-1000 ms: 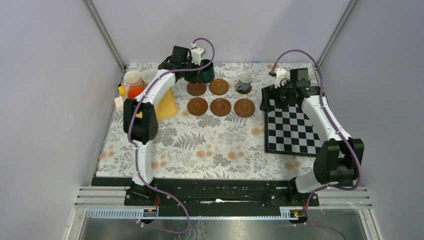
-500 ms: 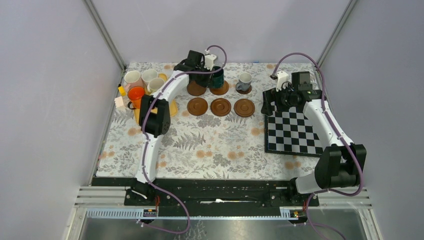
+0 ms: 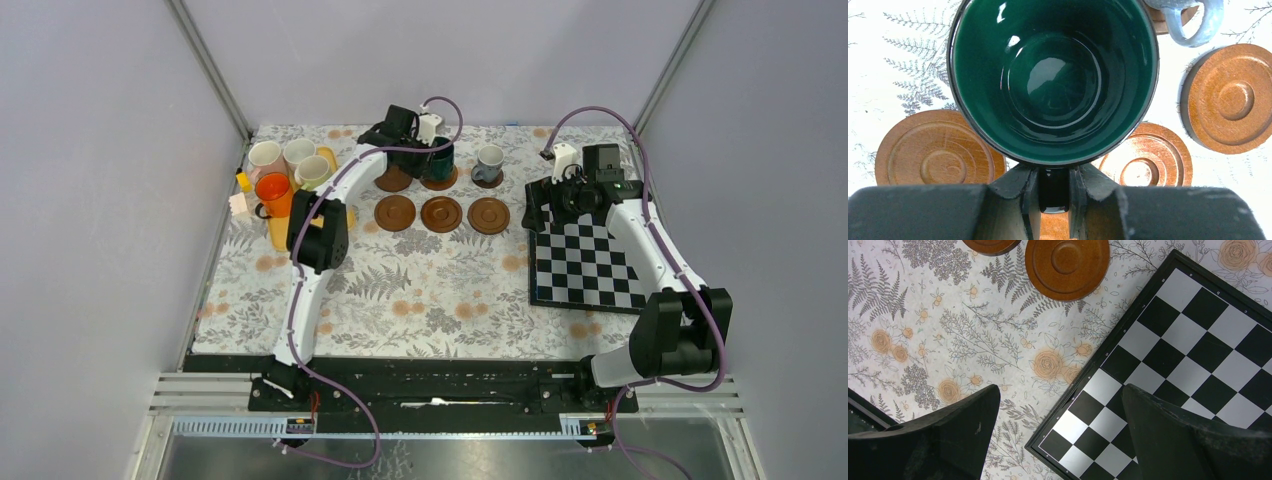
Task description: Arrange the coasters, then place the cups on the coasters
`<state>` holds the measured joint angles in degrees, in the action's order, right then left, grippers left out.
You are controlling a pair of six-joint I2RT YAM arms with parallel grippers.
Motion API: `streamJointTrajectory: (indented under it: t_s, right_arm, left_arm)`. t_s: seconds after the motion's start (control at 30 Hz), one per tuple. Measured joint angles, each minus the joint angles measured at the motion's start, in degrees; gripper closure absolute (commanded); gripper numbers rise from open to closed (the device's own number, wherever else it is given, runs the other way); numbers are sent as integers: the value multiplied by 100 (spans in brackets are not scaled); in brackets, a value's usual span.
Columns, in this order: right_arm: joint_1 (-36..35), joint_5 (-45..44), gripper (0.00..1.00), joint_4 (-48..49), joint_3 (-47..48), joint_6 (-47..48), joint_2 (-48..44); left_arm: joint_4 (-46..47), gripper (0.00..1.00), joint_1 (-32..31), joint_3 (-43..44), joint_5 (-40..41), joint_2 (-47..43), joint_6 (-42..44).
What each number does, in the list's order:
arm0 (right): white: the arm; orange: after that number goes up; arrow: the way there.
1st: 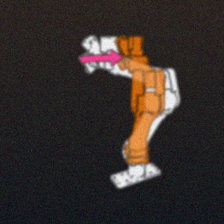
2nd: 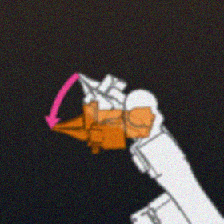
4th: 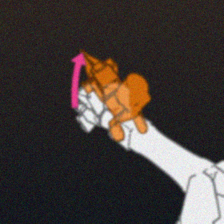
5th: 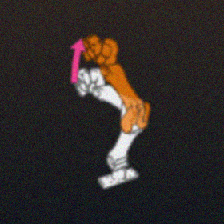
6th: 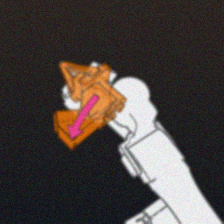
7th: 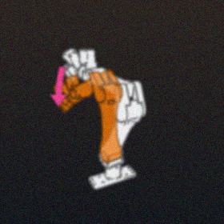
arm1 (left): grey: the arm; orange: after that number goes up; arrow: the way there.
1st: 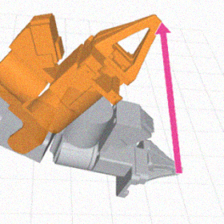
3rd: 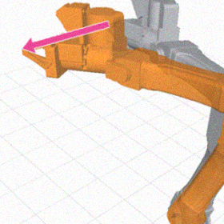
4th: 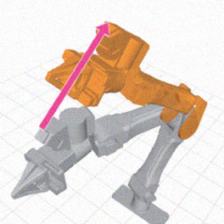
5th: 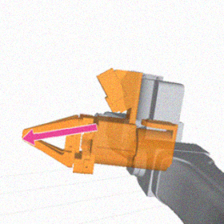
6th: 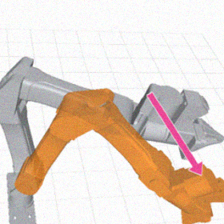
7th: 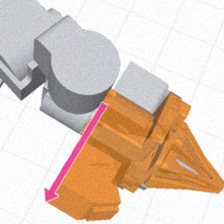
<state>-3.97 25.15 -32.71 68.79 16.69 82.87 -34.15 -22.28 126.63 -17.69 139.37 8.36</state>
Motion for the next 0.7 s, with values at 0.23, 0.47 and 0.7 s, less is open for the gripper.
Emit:
streamJointTrajectory:
  t_s: [0.23,0.47,0.7]
  right_arm:
    - [0,0,0,0,0,0,0]
    - [0,0,0,2,0,0,0]
    - [0,0,0,2,0,0,0]
  left_arm:
    - [48,98,2,74,68,129,2]
    - [87,94,-9,74,127,229,44]
    - [101,64,-9,74,153,229,68]
